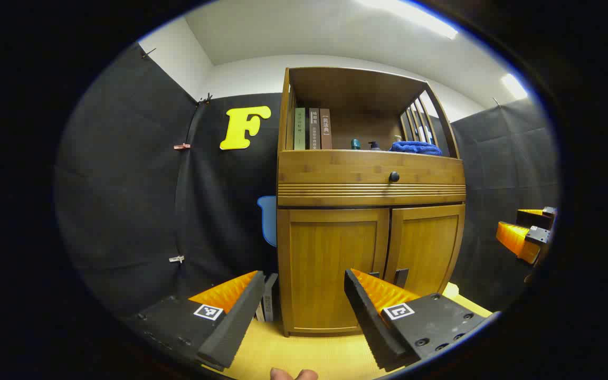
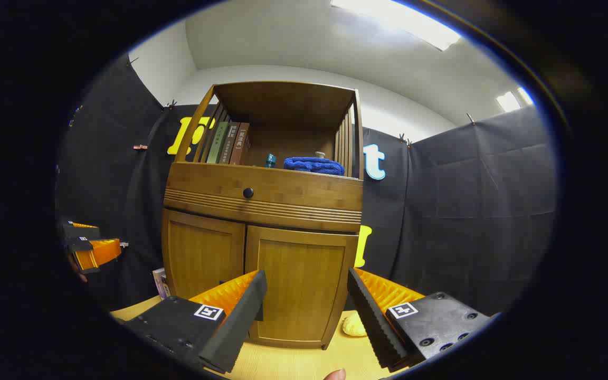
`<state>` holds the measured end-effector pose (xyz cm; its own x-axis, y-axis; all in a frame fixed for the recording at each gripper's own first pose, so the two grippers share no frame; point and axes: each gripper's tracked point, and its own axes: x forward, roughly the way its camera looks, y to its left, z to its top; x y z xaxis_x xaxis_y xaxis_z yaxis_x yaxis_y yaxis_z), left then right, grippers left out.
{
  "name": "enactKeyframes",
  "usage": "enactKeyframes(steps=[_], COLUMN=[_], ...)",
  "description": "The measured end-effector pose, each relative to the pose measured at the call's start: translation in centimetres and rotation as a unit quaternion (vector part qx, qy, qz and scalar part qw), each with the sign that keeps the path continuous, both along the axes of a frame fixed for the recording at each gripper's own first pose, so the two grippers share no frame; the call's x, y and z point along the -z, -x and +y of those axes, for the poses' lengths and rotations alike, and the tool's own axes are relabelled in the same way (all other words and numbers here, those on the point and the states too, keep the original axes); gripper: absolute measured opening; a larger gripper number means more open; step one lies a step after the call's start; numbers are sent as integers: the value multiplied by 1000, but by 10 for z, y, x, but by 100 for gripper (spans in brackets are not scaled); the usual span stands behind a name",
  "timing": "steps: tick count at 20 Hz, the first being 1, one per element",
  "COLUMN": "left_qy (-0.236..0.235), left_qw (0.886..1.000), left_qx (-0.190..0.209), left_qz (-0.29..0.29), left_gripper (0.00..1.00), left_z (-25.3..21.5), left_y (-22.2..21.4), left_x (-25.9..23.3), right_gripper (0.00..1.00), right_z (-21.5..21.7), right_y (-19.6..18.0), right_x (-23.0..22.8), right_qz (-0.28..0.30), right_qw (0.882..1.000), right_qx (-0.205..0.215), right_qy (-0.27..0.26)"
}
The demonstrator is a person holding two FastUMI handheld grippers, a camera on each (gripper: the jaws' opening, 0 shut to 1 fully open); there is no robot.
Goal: Open the right door of the double-door shoe cabinet with the right hand, and open the left door with the left hand.
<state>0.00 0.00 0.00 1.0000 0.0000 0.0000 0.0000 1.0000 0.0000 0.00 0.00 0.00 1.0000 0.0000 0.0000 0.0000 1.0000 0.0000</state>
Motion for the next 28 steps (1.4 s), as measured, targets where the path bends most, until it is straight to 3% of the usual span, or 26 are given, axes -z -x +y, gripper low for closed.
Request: enactKeyframes(steps=[20,28], left_qy=[-14,-14], left_qw=[1000,1000], left_qx=[7,13], left_qz=[-2,6], left_gripper=[94,93], left_z=[-12,-21], left_y=[13,13], left_x=[-8,5], right_gripper=[97,97], right_z=[3,52], right_y=[7,-43], right_x=[6,52], right_qz=[14,49], right_qw=[1000,998], right_qx=[-1,-41], right_qy=[-12,-17])
